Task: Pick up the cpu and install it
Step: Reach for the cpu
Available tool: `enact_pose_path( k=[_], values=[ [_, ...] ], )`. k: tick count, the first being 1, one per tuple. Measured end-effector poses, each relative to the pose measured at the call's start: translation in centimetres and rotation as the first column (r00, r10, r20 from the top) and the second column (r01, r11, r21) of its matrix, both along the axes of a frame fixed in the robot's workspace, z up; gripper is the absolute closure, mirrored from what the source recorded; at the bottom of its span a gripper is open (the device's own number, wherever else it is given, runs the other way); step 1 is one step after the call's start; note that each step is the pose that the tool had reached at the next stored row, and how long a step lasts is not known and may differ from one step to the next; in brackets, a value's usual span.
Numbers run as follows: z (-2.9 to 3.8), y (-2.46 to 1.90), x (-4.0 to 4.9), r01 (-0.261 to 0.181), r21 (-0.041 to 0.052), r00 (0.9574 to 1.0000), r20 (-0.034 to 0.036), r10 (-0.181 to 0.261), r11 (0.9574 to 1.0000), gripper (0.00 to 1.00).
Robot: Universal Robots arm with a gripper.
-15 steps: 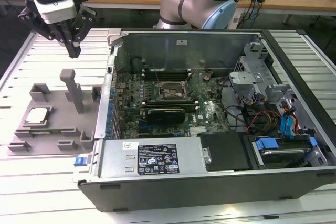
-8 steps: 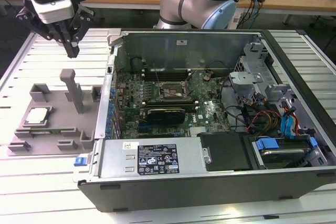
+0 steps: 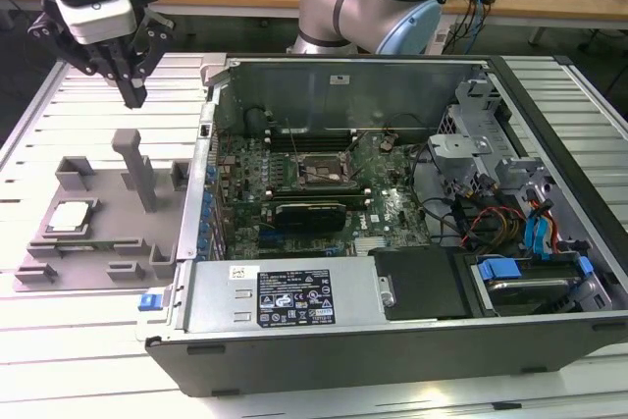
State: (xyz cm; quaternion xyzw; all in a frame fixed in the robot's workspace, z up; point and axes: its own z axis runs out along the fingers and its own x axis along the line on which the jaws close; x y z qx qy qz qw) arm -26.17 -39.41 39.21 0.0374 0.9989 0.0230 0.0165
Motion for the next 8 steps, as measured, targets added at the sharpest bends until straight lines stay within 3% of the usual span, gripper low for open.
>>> enact_pose_path(
  k=[8],
  values=[
    [0.00,0.15,-0.45,0.000,0.0000,1.0000,0.0001,0.000,1.0000,0.89]
  ],
)
